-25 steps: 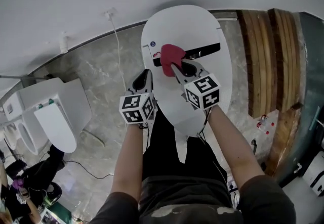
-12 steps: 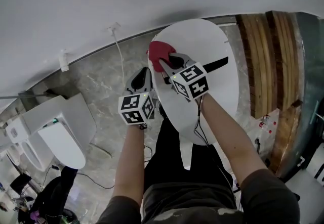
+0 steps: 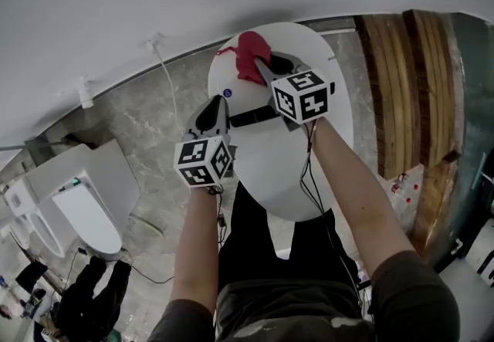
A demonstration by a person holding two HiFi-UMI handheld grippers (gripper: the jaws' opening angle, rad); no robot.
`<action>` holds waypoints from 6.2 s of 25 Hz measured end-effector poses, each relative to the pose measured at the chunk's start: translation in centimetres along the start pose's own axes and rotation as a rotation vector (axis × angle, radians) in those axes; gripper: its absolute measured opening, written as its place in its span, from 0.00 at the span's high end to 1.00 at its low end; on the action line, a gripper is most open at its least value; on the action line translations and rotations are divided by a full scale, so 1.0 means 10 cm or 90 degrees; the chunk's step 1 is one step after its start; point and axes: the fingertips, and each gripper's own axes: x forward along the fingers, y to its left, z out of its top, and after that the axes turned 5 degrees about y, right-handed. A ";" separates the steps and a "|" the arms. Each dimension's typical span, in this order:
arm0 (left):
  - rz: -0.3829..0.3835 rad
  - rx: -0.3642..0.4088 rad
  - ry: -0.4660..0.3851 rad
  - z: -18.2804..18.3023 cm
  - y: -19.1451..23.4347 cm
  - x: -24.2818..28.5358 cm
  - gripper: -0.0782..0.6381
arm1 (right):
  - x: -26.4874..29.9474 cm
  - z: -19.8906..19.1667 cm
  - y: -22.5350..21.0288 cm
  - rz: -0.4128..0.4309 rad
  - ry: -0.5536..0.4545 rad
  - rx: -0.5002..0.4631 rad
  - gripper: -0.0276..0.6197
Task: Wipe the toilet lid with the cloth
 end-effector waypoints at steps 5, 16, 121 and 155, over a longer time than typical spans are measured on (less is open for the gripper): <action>0.015 0.012 -0.004 -0.04 -0.35 0.11 0.85 | -0.33 -0.05 -0.61 -0.032 -0.018 0.039 0.88; 0.043 -0.007 -0.026 -0.30 -1.31 0.35 0.85 | -1.12 -0.65 -1.75 -0.053 0.016 0.096 0.88; 0.023 -0.038 0.039 -1.58 -1.02 -0.62 0.85 | -1.37 -1.78 -0.43 -0.042 0.049 0.070 0.88; 0.071 -0.061 0.032 -2.09 -0.65 -1.54 0.85 | -1.22 -2.26 1.76 0.174 0.081 -0.065 0.88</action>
